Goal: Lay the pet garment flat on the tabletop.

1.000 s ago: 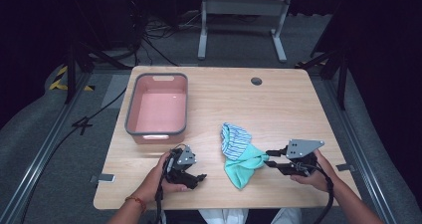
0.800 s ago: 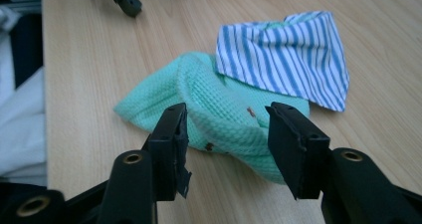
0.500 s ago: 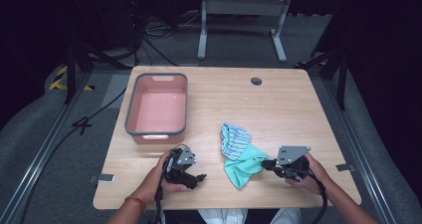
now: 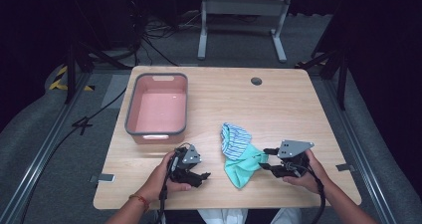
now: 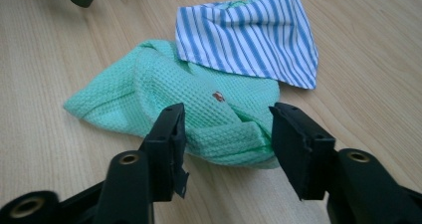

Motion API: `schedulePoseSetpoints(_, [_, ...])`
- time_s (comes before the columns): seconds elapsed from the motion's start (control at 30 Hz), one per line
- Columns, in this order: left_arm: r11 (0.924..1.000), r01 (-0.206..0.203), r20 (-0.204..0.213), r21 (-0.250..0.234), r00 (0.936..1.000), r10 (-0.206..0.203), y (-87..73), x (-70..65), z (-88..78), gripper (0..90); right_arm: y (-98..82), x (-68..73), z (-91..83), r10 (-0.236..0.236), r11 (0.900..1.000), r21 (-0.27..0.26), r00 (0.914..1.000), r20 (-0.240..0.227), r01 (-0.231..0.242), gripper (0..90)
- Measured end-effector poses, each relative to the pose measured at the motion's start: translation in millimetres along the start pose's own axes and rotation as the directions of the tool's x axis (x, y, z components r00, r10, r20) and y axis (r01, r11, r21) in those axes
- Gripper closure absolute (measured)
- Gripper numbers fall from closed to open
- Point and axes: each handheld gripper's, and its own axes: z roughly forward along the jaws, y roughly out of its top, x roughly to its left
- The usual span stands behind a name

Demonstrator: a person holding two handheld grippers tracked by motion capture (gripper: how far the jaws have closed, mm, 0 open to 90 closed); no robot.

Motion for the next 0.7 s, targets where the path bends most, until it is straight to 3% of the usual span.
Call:
schedulePoseSetpoints(0.1, [0.9997,-0.001,0.016,-0.026,0.9999,0.002,9.7,-2.7,3.3,31.9,-0.6,0.6,1.4,-0.010,1.000,0.001,0.9999,-0.014,0.010,46.8])
schedulePoseSetpoints(0.2, [0.9990,-0.022,0.033,-0.038,0.9992,0.023,19.0,-6.5,10.8,37.7,-0.3,3.1,3.9,-0.041,0.999,0.032,0.9991,-0.012,0.041,54.2])
schedulePoseSetpoints(0.23, [0.9987,-0.028,0.042,-0.044,0.9987,0.030,21.4,-8.0,13.4,41.1,-0.9,2.6,4.9,-0.040,0.999,0.035,0.9991,-0.013,0.040,61.2])
schedulePoseSetpoints(0.27, [0.9983,-0.038,0.050,-0.045,0.9980,0.040,23.8,-9.9,15.7,41.1,-0.9,2.6,4.9,-0.040,0.999,0.035,0.9991,-0.013,0.040,61.2])
schedulePoseSetpoints(0.3, [0.9965,-0.076,0.052,-0.035,0.9956,0.077,29.6,-15.2,21.7,45.6,-2.5,1.7,6.6,-0.055,0.997,0.048,0.9983,-0.019,0.055,68.8])
schedulePoseSetpoints(0.33, [0.9958,-0.086,0.054,-0.033,0.9947,0.087,32.3,-16.9,24.8,49.3,-3.3,1.3,7.8,-0.058,0.997,0.054,0.9981,-0.023,0.059,71.3])
schedulePoseSetpoints(0.6, [0.9948,-0.099,0.071,-0.022,0.9924,0.100,42.7,-17.9,42.7,62.7,-12.4,-4.1,16.7,-0.050,0.995,0.085,0.9984,-0.025,0.052,88.2])
schedulePoseSetpoints(0.7, [0.9936,-0.113,0.067,-0.003,0.9914,0.113,43.4,-18.9,46.6,68.8,-15.9,-5.1,20.4,-0.045,0.994,0.095,0.9987,-0.025,0.047,89.2])
